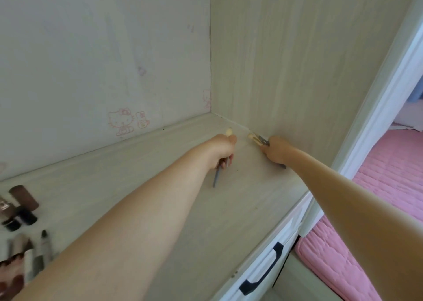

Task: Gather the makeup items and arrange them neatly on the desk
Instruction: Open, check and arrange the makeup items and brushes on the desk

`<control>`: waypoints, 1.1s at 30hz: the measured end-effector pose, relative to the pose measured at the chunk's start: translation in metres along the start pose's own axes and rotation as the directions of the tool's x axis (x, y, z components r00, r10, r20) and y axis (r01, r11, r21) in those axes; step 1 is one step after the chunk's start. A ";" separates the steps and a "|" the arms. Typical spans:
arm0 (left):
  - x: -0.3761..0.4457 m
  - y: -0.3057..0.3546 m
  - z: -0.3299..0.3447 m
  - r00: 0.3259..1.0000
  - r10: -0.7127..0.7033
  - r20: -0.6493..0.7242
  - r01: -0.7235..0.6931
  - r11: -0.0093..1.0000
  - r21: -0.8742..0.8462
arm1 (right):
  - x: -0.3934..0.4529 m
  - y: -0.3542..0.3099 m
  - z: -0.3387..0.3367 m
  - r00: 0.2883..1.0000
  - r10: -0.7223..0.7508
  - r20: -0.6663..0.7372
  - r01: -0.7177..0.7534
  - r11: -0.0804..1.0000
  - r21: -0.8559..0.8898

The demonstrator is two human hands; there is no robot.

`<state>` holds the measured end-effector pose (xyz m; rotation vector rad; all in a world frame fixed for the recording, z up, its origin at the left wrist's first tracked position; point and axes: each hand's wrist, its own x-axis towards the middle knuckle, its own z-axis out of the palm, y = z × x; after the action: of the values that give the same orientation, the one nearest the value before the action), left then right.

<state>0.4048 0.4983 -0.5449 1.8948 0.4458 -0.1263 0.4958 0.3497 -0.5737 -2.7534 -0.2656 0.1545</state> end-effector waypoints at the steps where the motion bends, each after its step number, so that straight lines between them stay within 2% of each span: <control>1: -0.006 -0.001 -0.006 1.000 -0.019 0.006 0.020 0.994 -0.103 | -0.005 -0.001 -0.002 1.000 0.003 -0.003 -0.003 0.999 0.032; 4: -0.030 -0.002 -0.025 0.998 -0.063 0.029 0.069 0.943 -0.324 | -0.018 -0.002 -0.003 0.999 -0.012 -0.040 0.018 0.988 0.155; 6: -0.046 -0.008 -0.037 0.997 -0.070 0.017 0.071 0.916 -0.394 | -0.033 -0.008 -0.005 0.998 -0.025 -0.058 0.039 0.964 0.265; 12: -0.102 -0.031 -0.077 0.999 -0.038 -0.001 0.033 0.878 -0.477 | -0.099 -0.058 -0.010 0.993 -0.117 0.024 0.077 0.778 0.623; 18: -0.179 -0.064 -0.125 0.993 0.012 -0.118 -0.073 0.846 -0.527 | -0.167 -0.121 0.001 0.956 -0.288 0.054 0.147 0.633 0.760; 22: -0.232 -0.099 -0.157 0.966 0.003 -0.258 -0.139 0.849 -0.509 | -0.215 -0.171 0.012 0.905 -0.413 0.098 0.160 0.546 0.822; 26: -0.291 -0.135 -0.186 0.916 0.017 -0.400 -0.234 0.833 -0.501 | -0.268 -0.216 0.025 0.822 -0.543 0.173 0.146 0.494 0.857; 31: -0.356 -0.172 -0.208 0.879 0.013 -0.476 -0.213 0.904 -0.370 | -0.324 -0.252 0.048 0.723 -0.660 0.203 0.203 0.484 0.851; 33: -0.378 -0.186 -0.217 0.853 0.019 -0.521 -0.197 0.937 -0.290 | -0.345 -0.265 0.059 0.708 -0.677 0.201 0.228 0.488 0.843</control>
<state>-0.0393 0.6614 -0.5168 1.5922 0.6692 0.5195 0.1067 0.5421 -0.5056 -1.6126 -0.8781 0.6910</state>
